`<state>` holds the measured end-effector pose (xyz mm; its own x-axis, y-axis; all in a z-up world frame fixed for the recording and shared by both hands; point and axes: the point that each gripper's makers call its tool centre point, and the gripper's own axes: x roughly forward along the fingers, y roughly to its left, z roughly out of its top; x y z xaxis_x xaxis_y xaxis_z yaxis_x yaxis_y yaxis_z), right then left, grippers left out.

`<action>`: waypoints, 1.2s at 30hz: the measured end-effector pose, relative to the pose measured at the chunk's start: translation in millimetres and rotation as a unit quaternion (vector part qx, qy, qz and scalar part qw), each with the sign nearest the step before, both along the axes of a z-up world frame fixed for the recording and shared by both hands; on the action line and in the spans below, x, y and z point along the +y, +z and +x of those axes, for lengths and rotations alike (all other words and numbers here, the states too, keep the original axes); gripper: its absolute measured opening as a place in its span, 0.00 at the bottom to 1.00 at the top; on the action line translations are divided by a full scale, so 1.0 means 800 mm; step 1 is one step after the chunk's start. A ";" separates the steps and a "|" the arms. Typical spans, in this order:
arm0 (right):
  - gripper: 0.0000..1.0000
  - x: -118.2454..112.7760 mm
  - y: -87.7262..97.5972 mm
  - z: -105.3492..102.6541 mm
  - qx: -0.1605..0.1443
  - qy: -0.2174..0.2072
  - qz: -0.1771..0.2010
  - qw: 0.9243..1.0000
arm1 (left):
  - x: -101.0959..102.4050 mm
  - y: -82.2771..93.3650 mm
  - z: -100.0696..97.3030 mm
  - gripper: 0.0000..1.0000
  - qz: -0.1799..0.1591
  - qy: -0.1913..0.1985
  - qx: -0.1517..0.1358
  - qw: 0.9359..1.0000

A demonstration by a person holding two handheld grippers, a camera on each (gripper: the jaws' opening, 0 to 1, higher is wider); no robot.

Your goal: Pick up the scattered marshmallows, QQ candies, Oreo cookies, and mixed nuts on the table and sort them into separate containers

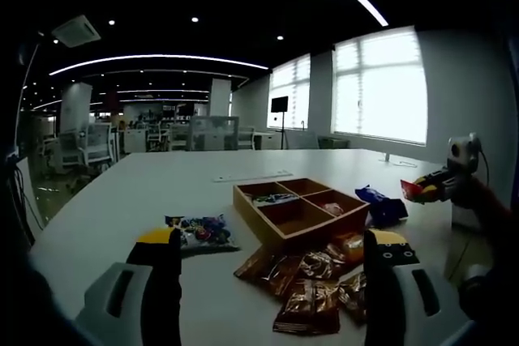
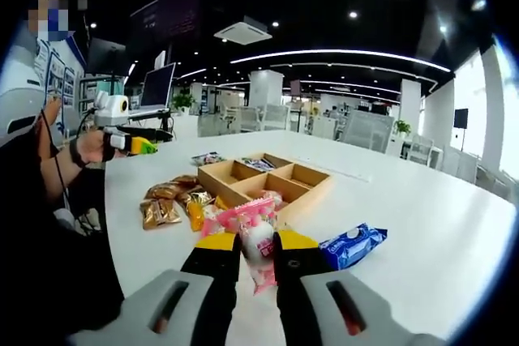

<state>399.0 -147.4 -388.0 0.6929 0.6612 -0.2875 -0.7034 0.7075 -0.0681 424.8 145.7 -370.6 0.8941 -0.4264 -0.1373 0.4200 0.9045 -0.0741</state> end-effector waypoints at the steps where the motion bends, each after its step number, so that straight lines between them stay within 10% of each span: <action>1: 0.13 0.000 0.002 0.000 -0.001 0.000 0.002 1.000 | 0.000 0.000 0.000 0.97 0.000 0.000 0.000 1.000; 36: 0.13 0.023 0.056 0.054 -0.018 -0.006 0.046 0.999 | -0.003 0.015 -0.003 0.97 -0.004 -0.004 -0.010 1.000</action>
<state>442.2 -129.3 -343.5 0.7102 0.6747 -0.2010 -0.6925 0.7209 -0.0269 422.5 143.1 -359.0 0.8930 -0.4350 -0.1157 0.4293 0.9003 -0.0716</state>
